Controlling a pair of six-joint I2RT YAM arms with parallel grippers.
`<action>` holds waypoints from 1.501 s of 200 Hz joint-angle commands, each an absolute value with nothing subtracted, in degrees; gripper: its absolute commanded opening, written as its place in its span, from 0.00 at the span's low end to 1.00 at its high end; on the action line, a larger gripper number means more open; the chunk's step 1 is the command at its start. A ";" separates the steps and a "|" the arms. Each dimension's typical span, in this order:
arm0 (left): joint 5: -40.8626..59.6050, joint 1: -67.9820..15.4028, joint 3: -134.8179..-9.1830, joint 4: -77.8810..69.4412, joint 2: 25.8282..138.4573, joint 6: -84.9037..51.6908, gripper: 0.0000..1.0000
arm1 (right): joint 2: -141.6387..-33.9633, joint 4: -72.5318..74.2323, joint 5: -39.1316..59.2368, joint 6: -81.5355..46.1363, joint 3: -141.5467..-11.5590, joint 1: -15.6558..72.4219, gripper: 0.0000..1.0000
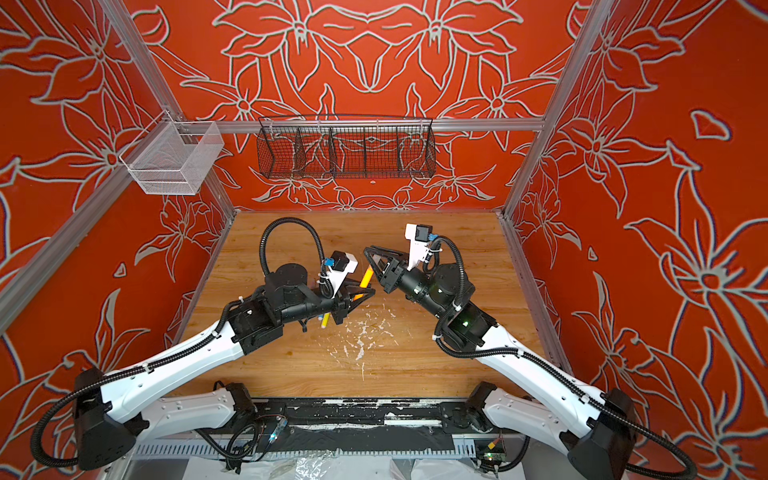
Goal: Insert the pens into the pen caps
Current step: 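Lower the cap onto the orange highlighter tip held by the left gripper, then press the cap down with the right gripper, then open and withdraw it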
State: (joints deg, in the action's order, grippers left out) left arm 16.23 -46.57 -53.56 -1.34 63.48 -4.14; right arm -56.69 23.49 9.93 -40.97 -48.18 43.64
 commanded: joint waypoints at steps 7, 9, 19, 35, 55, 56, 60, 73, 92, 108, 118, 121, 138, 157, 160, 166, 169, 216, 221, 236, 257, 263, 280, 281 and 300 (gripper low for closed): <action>15.86 -46.85 -55.25 -1.76 63.29 -3.16 0.00 | -57.12 24.87 12.58 -41.70 -48.87 43.91 0.05; 15.76 -46.85 -55.45 -1.67 63.31 -3.18 0.00 | -57.21 25.07 12.75 -41.74 -48.74 43.83 0.03; 15.08 -46.85 -56.83 -0.87 63.49 -2.91 0.00 | -57.90 26.02 13.54 -42.07 -47.96 43.92 0.00; 10.93 -46.76 -58.39 -1.79 63.87 -3.36 0.00 | -58.72 24.85 14.22 -41.94 -47.40 43.92 0.00; 9.54 -46.54 -62.81 -1.59 66.50 -2.28 0.00 | -58.37 24.46 14.45 -42.17 -45.73 44.06 0.00; 9.51 -46.52 -63.13 -1.50 66.69 -2.19 0.00 | -58.28 24.53 14.43 -42.09 -45.63 44.09 0.00; 9.30 -46.50 -64.44 -1.14 67.45 -2.05 0.00 | -58.00 24.75 14.34 -41.91 -45.06 44.25 0.00; 8.15 -46.24 -68.37 -0.27 69.74 -2.26 0.00 | -56.53 24.79 12.59 -40.87 -43.36 45.22 0.00; 8.09 -45.79 -72.74 -0.26 72.01 -2.37 0.00 | -54.95 24.72 9.63 -40.13 -41.05 46.64 0.00; 7.90 -45.36 -75.91 -0.09 73.27 -2.68 0.00 | -55.06 24.81 9.48 -39.97 -40.39 47.40 0.00; 7.86 -45.03 -77.86 -0.17 73.90 -2.94 0.00 | -55.60 24.23 9.49 -39.74 -40.60 47.88 0.00; 7.90 -44.96 -78.32 -0.20 74.06 -2.98 0.00 | -55.77 24.11 9.49 -39.77 -40.63 48.01 0.00; 7.34 -44.57 -81.47 -0.26 74.84 -3.16 0.00 | -56.81 23.91 9.34 -39.77 -40.74 49.07 0.00; 5.78 -43.93 -85.64 0.30 75.99 -2.75 0.00 | -57.68 23.27 9.10 -39.49 -40.92 50.06 0.00; 5.49 -43.72 -86.46 0.47 76.19 -2.73 0.00 | -57.77 23.13 9.07 -39.49 -40.95 50.15 0.00; 5.24 -43.32 -87.94 0.64 76.56 -2.65 0.00 | -57.98 22.95 8.97 -39.46 -41.02 50.29 0.00; 5.15 -43.07 -88.69 0.72 76.77 -2.64 0.00 | -58.03 22.92 8.90 -39.46 -40.99 50.48 0.00; 5.41 -41.84 -87.17 -0.80 75.00 -2.00 0.00 | -55.11 14.53 3.55 -38.35 -43.57 50.80 0.06; 5.76 -41.84 -84.80 -1.18 74.15 -2.25 0.00 | -54.23 11.99 1.15 -38.21 -44.11 50.80 0.16; 6.57 -41.84 -76.52 -1.54 71.00 -3.38 0.00 | -51.74 5.18 -4.83 -37.34 -46.19 50.71 0.44; 4.78 -41.90 -64.19 -0.82 67.04 -7.89 0.00 | -48.82 -5.86 -14.24 -36.89 -50.38 50.45 0.73; 4.30 -41.92 -61.03 -0.09 66.15 -9.49 0.00 | -48.17 -8.13 -16.94 -36.59 -51.49 50.37 0.86; 2.76 -42.27 -52.76 0.84 64.63 -14.66 0.00 | -46.45 -13.97 -25.81 -37.00 -54.23 50.19 0.98; 2.70 -42.27 -52.31 0.86 64.61 -14.98 0.00 | -46.35 -14.77 -26.89 -37.04 -54.54 50.12 0.98; 1.35 -42.52 -46.65 1.81 64.80 -19.75 0.00 | -46.04 -20.87 -35.78 -37.69 -57.86 49.42 0.98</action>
State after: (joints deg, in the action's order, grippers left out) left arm 4.84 -42.09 -52.66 2.11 63.94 -11.22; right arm -47.97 -8.62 -20.25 -37.17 -52.45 50.26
